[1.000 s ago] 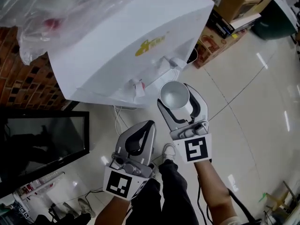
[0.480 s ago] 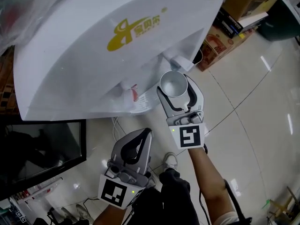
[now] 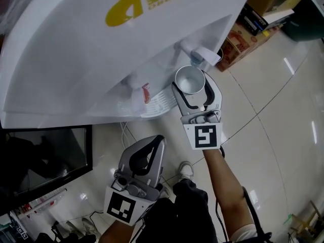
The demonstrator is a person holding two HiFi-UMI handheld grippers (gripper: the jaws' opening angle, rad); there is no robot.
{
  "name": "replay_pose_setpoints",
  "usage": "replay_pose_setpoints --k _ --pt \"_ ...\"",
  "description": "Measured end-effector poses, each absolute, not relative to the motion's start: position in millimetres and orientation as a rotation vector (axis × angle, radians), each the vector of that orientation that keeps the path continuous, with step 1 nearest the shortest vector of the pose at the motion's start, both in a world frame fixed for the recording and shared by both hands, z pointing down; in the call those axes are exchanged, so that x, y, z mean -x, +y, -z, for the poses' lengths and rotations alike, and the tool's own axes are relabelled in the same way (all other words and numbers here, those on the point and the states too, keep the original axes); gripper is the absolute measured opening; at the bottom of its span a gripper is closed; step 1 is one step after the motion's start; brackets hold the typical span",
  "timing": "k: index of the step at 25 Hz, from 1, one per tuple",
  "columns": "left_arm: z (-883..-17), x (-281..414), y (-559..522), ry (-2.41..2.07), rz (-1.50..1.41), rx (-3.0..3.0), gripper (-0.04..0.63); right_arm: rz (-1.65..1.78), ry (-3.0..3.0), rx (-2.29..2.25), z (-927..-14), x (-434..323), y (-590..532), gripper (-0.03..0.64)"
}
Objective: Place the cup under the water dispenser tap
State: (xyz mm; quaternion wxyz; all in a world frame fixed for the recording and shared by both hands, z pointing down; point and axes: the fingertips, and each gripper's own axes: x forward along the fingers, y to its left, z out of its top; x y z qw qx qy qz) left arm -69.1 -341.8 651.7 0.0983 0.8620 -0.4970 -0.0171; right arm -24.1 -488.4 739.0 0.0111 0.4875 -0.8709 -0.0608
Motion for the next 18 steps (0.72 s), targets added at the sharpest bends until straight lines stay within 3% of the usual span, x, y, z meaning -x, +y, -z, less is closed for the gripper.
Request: replay_pose_setpoints --k 4,11,18 --pt "-654 70 -341 -1.468 0.040 -2.546 -0.008 0.179 -2.696 -1.490 -744 26 -488 0.341" --pt "-654 71 -337 -1.482 0.037 -2.533 -0.008 0.099 -2.687 -1.464 -747 24 -488 0.410" --pt "-639 63 -326 -1.454 0.036 -2.528 -0.008 0.088 -2.656 -1.418 -729 14 -470 0.413"
